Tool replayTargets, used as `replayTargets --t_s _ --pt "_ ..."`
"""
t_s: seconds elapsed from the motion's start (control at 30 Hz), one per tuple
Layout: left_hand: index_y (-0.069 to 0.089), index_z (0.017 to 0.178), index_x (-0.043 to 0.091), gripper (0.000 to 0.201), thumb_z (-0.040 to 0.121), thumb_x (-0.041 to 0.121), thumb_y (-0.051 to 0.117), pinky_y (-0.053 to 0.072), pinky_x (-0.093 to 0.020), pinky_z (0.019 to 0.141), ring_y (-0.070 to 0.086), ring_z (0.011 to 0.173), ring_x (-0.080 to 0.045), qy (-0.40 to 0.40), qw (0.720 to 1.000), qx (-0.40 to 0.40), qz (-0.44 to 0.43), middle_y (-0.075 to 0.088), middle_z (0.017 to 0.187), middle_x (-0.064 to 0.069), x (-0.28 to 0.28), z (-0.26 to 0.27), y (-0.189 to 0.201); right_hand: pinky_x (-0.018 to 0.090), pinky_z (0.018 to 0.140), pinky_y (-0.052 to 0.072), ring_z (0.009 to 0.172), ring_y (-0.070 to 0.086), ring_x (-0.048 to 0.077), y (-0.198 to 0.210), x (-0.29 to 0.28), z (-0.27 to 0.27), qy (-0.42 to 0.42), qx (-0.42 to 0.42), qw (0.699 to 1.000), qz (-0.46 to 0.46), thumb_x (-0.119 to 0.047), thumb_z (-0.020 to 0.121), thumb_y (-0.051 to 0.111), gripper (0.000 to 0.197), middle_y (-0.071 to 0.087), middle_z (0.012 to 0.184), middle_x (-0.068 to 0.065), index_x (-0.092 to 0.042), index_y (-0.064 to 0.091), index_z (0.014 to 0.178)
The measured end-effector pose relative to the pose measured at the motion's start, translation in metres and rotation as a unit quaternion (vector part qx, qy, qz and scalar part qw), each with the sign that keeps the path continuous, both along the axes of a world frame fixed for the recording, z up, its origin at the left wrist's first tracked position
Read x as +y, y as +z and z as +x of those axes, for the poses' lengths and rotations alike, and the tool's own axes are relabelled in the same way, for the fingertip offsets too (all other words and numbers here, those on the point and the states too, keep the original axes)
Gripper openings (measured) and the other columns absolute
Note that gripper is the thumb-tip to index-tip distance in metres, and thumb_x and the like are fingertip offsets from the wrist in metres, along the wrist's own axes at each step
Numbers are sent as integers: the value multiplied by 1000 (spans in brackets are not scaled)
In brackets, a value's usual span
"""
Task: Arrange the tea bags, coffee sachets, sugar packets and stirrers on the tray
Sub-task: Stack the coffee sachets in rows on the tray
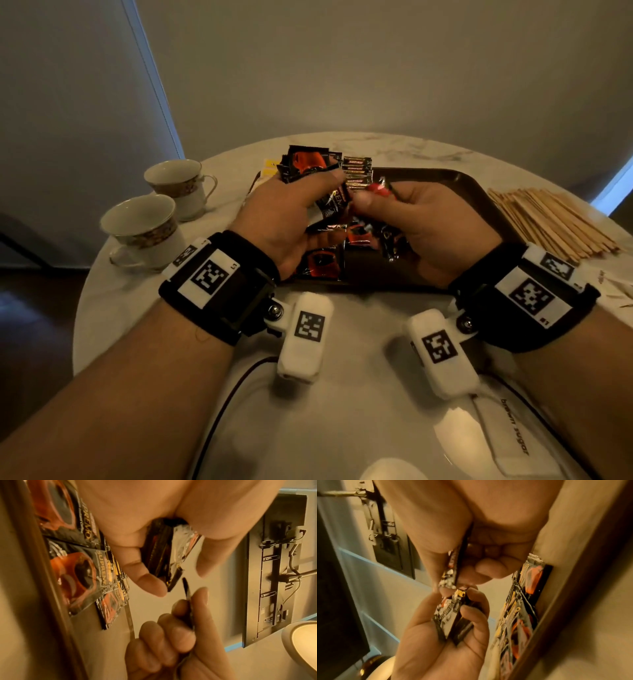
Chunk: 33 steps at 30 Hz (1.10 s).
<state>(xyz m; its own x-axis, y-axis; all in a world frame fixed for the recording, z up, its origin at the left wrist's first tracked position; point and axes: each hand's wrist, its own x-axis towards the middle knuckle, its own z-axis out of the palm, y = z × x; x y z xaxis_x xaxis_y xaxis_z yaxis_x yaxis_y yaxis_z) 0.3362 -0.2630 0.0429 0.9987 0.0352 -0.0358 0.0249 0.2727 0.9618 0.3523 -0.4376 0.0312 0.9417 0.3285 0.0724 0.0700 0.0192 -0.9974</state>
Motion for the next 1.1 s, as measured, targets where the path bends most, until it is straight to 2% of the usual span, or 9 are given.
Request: replayTargets --t_s 0.07,0.27,0.37,0.43,0.57,0.73,0.83,0.97,1.1 --pt "71 117 9 28 92 20 74 62 -36 67 76 89 -23 -36 999 -7 34 79 103 -9 1 0 -4 28 70 60 79 74 19 0 -1 -4 33 -26 998 -45 -22 83 77 19 78 88 8 -9 76 95" --pt "65 119 0 35 86 -8 70 64 -44 82 76 100 -31 -78 995 -40 52 77 108 -18 4 -3 -5 42 91 59 96 76 23 2 -10 0 33 -43 994 -98 -34 60 88 46 79 97 7 -10 77 97" --pt "65 113 -2 30 85 -12 69 64 -41 77 77 96 -31 -82 994 -58 45 78 102 -17 3 -4 -3 31 80 60 89 76 17 3 -14 2 32 -22 997 -63 -23 61 85 33 79 90 3 -14 74 91" --pt "68 105 0 23 86 -13 67 62 -33 69 78 89 -28 -64 995 -67 47 79 95 -14 3 -4 -2 32 79 60 89 75 19 1 -14 3 25 -17 999 -44 -22 61 85 32 78 91 3 -15 72 90" --pt "68 94 3 18 84 -12 69 61 -31 64 77 81 -23 40 998 -53 22 78 82 -6 6 3 -3 28 63 59 85 73 22 -1 -13 6 -8 34 998 60 -11 71 79 31 76 98 9 -11 70 101" --pt "66 87 2 11 83 -7 72 62 -34 65 73 91 -30 32 999 -4 22 70 106 -18 10 4 -4 21 57 55 82 74 16 -1 -6 5 -68 31 988 135 -2 93 65 16 77 98 8 -3 70 109" --pt "72 95 7 12 84 3 75 61 -34 65 77 87 -26 -25 999 -29 11 78 98 -11 8 0 -1 20 54 54 81 74 15 0 -5 2 -44 20 994 101 -4 96 62 21 77 103 10 -1 70 115" --pt "71 112 6 28 85 -2 74 64 -41 75 77 93 -26 -56 995 -57 53 79 102 -10 9 -1 -4 18 53 52 76 74 11 4 -9 0 -39 8 998 53 -8 93 66 13 78 95 7 -4 73 104" --pt "66 123 7 42 83 -3 76 59 -48 89 75 103 -31 -68 993 -44 87 77 112 -14 10 3 -7 30 71 58 86 73 21 5 -8 1 -77 12 993 91 -19 96 65 21 78 100 12 -1 74 102"
